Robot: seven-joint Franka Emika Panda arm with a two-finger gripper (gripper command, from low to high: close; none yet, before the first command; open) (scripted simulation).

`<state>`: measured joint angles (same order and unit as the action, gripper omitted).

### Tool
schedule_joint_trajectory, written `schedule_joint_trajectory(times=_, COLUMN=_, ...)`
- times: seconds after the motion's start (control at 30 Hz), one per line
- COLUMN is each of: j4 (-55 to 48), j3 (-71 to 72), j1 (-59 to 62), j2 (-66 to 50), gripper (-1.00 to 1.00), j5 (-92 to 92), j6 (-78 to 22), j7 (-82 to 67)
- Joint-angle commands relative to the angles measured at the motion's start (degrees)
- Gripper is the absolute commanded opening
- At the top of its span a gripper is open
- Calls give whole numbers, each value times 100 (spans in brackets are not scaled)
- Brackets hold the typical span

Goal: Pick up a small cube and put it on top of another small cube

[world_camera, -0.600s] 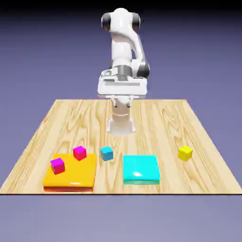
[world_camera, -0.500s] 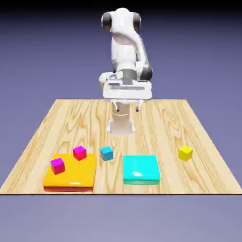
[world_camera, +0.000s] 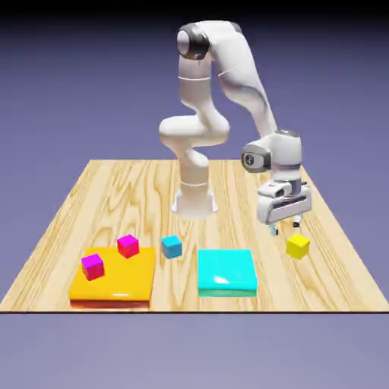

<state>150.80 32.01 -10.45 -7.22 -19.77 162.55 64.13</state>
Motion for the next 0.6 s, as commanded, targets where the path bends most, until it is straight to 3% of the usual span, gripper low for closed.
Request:
schedule_joint_trajectory(times=0.0, j4=-53, j3=167, j1=-50, j2=-208, gripper=0, j5=-103, j6=-60, j7=113)
schedule_joint_trajectory(times=0.1, j4=-117, j3=368, j1=-111, j2=-458, gripper=0, j5=-227, j6=-132, j7=249)
schedule_joint_trajectory(times=0.4, j4=-602, j3=-1400, j1=-1517, j2=-1731, gripper=0, j5=-2069, j6=635, j7=1685)
schedule_joint_trajectory(times=0.43, j4=-602, j3=-1401, j1=-1517, j2=-1731, gripper=-100, j5=-2069, j6=635, j7=1685)
schedule_joint_trajectory(times=0.57, j4=-431, j3=-778, j1=-1022, j2=-1283, gripper=-100, j5=-1421, j6=365, j7=1179)
